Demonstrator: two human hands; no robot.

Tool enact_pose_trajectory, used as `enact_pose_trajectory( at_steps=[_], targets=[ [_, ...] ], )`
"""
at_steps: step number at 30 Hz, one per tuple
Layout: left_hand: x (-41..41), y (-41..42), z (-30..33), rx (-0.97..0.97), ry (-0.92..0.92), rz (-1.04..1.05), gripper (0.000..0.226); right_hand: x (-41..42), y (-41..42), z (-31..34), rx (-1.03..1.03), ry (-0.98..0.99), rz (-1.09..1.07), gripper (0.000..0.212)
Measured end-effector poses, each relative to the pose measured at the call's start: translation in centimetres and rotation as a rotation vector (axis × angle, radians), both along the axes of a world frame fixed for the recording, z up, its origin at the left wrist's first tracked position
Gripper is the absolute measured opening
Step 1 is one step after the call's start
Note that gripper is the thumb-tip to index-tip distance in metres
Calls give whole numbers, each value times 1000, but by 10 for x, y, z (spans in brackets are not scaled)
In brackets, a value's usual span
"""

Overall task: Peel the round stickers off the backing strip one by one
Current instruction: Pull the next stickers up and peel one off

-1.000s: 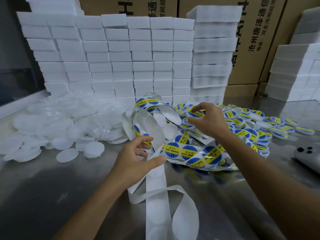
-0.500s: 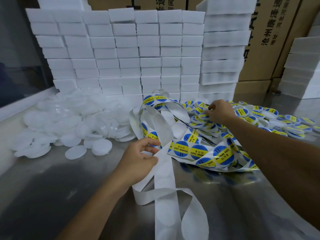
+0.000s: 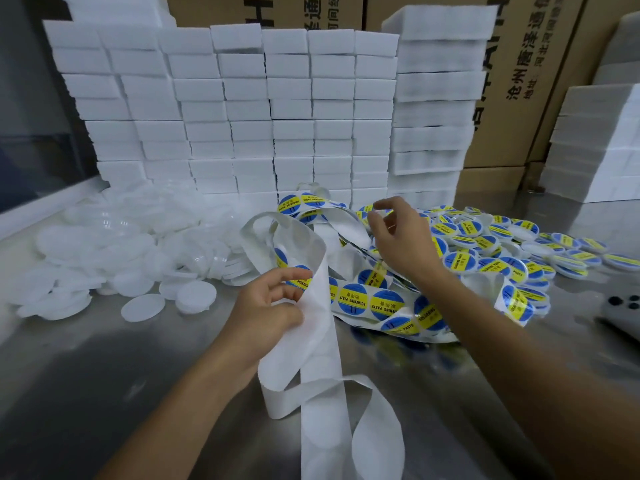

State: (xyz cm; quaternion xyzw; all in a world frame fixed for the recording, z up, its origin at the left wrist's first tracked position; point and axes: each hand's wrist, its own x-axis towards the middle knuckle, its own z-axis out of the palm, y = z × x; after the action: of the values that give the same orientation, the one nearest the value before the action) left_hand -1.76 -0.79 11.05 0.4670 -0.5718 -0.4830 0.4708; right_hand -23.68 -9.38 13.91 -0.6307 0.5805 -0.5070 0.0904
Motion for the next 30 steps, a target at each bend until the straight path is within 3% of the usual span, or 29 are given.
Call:
enact_pose_trajectory(
  at_steps=[3, 5, 9, 12, 17, 22, 30],
  targets=[
    [-2, 3, 4, -25, 11, -51, 65, 25, 34, -1, -41, -92, 150, 24],
    [-4, 5, 6, -32, 44, -92, 66, 39, 52, -3, 67, -148, 308, 28],
    [-6, 7, 8, -30, 115, -156, 71, 61, 74, -7, 360, -611, 609, 30],
    [-6, 6, 5, -21, 150, -189, 72, 66, 79, -12, 391, -745, 622, 28],
    [-6, 6, 7, 49, 271, -231, 41, 65, 77, -20, 188, -559, 451, 41],
    [-10, 3, 4, 0, 238, 14, 16, 69, 72, -34, -191, -160, 342, 51],
    [-11, 1, 1, -30, 235, 146, 12, 71, 75, -45, -337, 97, 230, 55]
  ],
)
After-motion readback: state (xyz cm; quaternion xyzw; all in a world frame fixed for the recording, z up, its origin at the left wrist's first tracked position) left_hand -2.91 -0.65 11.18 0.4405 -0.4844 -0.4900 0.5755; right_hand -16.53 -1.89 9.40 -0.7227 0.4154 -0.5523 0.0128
